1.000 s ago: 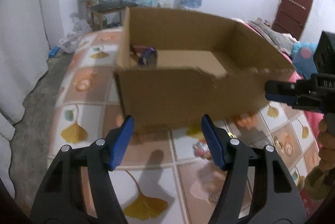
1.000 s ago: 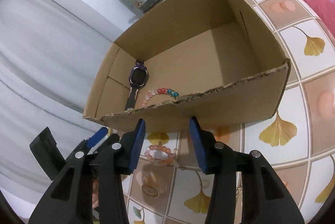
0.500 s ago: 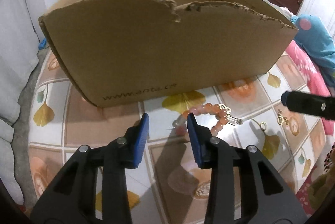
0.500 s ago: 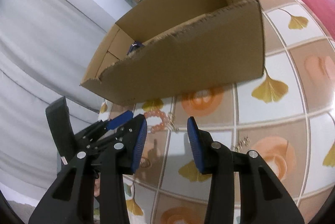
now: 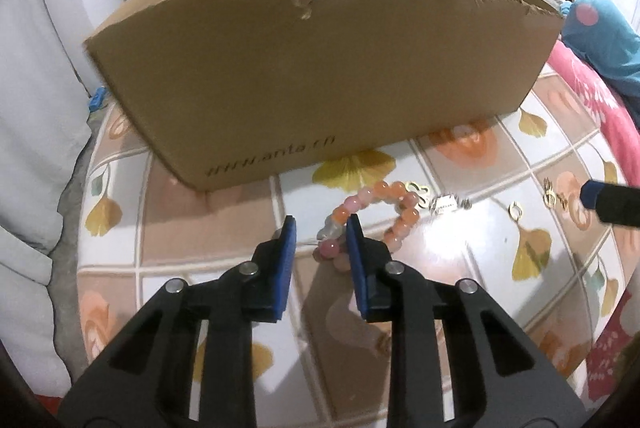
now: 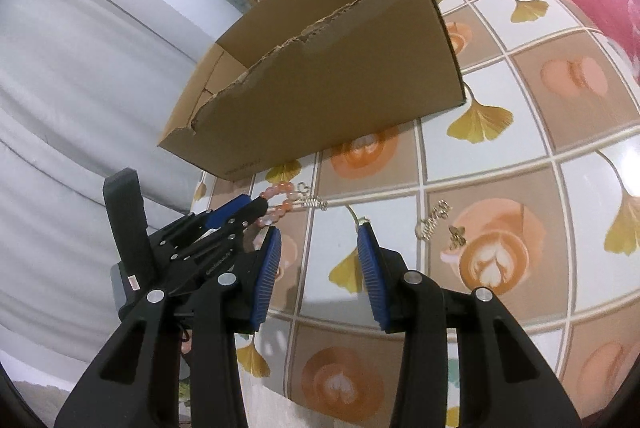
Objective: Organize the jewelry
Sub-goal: 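Move the open left gripper around the pink-orange bead bracelet, then bring the right gripper to the pink-orange bracelet and close on it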
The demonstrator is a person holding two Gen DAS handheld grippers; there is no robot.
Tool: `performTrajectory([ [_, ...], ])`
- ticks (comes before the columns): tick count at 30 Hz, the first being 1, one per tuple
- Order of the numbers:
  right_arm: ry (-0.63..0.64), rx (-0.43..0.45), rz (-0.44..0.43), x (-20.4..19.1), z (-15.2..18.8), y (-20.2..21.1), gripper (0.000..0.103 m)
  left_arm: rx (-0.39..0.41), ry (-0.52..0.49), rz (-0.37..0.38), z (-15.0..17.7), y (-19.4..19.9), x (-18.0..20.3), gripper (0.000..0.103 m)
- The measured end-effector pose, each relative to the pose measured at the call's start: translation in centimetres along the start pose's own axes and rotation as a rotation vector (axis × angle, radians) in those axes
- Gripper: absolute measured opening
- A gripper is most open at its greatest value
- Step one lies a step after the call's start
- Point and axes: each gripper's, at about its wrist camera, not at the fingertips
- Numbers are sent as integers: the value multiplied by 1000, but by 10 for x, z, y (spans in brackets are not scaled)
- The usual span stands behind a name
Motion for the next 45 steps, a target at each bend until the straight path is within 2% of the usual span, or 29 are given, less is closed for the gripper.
performTrajectory([
  [8, 34, -24, 4, -3, 10, -4, 39, 2, -33, 19, 31, 27, -3, 24],
  [18, 151, -73, 26, -35, 27, -35, 39, 28, -80, 30, 58, 43, 1, 24],
  [25, 303, -66, 107, -68, 38, -67, 28, 46, -80, 45, 67, 47, 2, 24],
  [34, 452, -79, 221, -94, 50, -106, 27, 69, -88, 41, 72, 50, 3, 24],
  [45, 557, -66, 316, -109, 63, -133, 26, 87, -106, 33, 76, 53, 4, 25],
])
Point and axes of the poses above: each gripper's, at about its wrist camera, not at the fingertips, and y roughly against the way its jaws point, x to its right, z to its underside, and after that the axes turned 14 degrees about -y, right-handed
